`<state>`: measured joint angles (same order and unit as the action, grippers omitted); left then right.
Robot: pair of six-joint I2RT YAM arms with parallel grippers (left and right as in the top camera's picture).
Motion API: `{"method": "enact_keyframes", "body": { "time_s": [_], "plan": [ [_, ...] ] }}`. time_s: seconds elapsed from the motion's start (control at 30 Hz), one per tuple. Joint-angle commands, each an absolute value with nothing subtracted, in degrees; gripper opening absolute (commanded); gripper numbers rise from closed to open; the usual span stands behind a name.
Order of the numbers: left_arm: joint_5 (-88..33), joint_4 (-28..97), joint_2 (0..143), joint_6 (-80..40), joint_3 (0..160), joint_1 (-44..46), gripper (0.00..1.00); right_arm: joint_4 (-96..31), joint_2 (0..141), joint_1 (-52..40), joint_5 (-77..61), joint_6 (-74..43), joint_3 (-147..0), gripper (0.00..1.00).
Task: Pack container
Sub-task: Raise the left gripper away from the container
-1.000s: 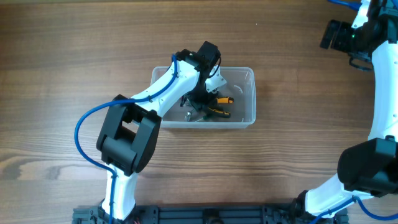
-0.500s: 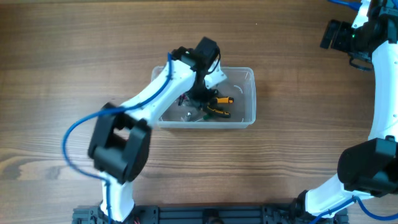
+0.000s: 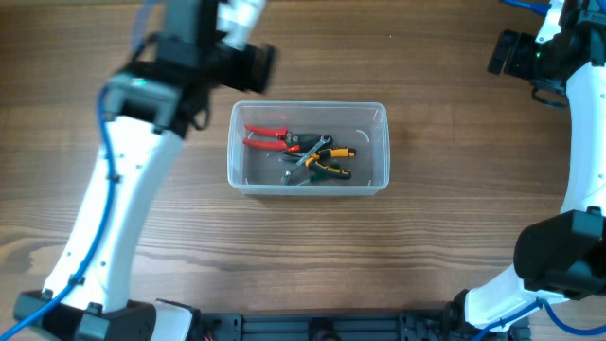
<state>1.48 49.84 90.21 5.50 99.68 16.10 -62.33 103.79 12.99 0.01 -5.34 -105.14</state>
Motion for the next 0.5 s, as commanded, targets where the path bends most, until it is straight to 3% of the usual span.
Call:
{"method": "enact_keyframes", "body": {
  "time_s": [0.0, 0.47],
  "plan": [
    [6.9, 49.9, 89.3, -14.7, 99.9, 8.0, 1.0, -62.2, 102.5, 12.8, -0.4, -6.0, -106.1, 1.0],
    [7.0, 50.0, 89.3, -15.5, 99.9, 3.4, 1.0, -62.2, 102.5, 12.8, -0.4, -6.0, -106.1, 1.0]
  ]
}}
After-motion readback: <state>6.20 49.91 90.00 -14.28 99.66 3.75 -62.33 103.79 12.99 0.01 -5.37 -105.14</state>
